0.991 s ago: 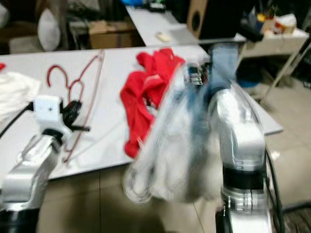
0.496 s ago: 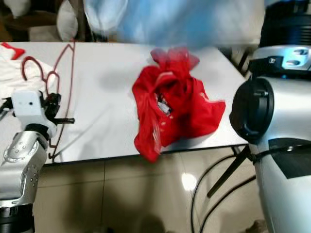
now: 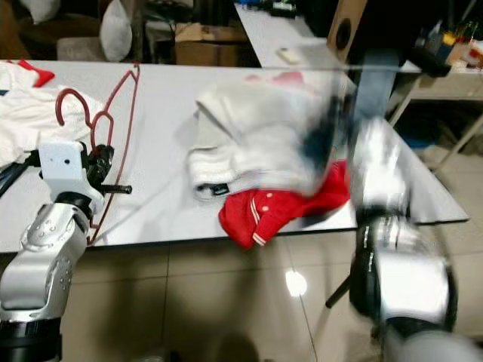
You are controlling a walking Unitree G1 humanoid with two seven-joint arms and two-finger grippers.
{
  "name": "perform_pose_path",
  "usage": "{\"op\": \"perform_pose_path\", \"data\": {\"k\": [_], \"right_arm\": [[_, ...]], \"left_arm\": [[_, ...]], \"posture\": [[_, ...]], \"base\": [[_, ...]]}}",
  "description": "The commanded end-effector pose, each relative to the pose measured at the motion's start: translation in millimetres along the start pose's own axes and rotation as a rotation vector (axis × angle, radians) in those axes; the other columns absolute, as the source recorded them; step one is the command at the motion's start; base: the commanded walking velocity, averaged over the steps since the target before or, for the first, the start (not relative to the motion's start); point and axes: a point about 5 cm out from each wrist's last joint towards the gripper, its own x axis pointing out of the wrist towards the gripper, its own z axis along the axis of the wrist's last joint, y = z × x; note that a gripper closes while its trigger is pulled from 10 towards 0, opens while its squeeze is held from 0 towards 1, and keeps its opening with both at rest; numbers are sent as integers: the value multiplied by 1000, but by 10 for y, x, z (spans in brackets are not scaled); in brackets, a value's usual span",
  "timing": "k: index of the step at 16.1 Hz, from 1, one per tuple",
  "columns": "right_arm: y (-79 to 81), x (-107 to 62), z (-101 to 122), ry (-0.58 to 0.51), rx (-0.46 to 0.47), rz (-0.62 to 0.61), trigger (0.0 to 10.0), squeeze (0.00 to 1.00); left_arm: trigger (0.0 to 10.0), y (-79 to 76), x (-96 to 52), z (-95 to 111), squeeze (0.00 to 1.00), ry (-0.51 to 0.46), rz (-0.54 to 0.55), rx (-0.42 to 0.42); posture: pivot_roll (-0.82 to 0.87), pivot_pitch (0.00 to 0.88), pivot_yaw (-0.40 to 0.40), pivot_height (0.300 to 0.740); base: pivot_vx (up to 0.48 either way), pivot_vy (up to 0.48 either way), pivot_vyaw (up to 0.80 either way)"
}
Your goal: Hang hanger
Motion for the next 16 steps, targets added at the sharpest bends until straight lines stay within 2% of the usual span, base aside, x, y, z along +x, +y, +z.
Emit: {"op": "perform_pose_path", "data": {"k": [1,2,4,5,6,9,11,13,14,16], "right_arm": [[-38,-96,-272,86,22,-39,10000,0],[-78,-193,-487,147,33,-61,10000,0],[-152,-268,-630,197,36,-86,10000,0],[-201,-305,-671,209,31,-88,10000,216],[-235,-314,-643,188,41,-89,10000,1000],[-292,-294,-305,40,53,20,10000,1000],[-327,-346,-94,-11,-46,134,10000,1000],[-312,-402,-16,-9,-78,210,10000,1000],[-300,-482,1,42,-125,268,10000,1000],[-352,-668,-8,167,-130,280,10000,1000]], "left_arm": [[10000,-72,-10,-69,0,34,-49,-5],[10000,-106,-9,-62,0,31,-80,-2],[10000,-145,-9,-62,0,31,-115,-2],[10000,-174,-7,-73,0,39,-136,8],[10000,-185,-2,-83,0,43,-141,15],[10000,-175,22,-83,0,45,-140,21],[10000,-168,30,-78,0,44,-136,24],[10000,-170,35,-78,0,45,-137,26],[10000,-171,39,-82,0,45,-141,29],[10000,-176,41,-80,0,45,-157,34]], "posture": [[-43,0,-34,740],[-44,0,-32,740],[-46,0,-30,740],[-49,0,-25,740],[-50,0,-23,740],[-57,0,-16,740],[-63,0,-12,740],[-63,0,-12,740],[-68,0,-10,740],[-70,0,-9,740]], "base": [[0,0,0],[0,0,0],[0,0,0],[0,0,0],[0,0,0],[0,0,0],[0,0,0],[0,0,0],[0,0,0],[0,0,0]]}}
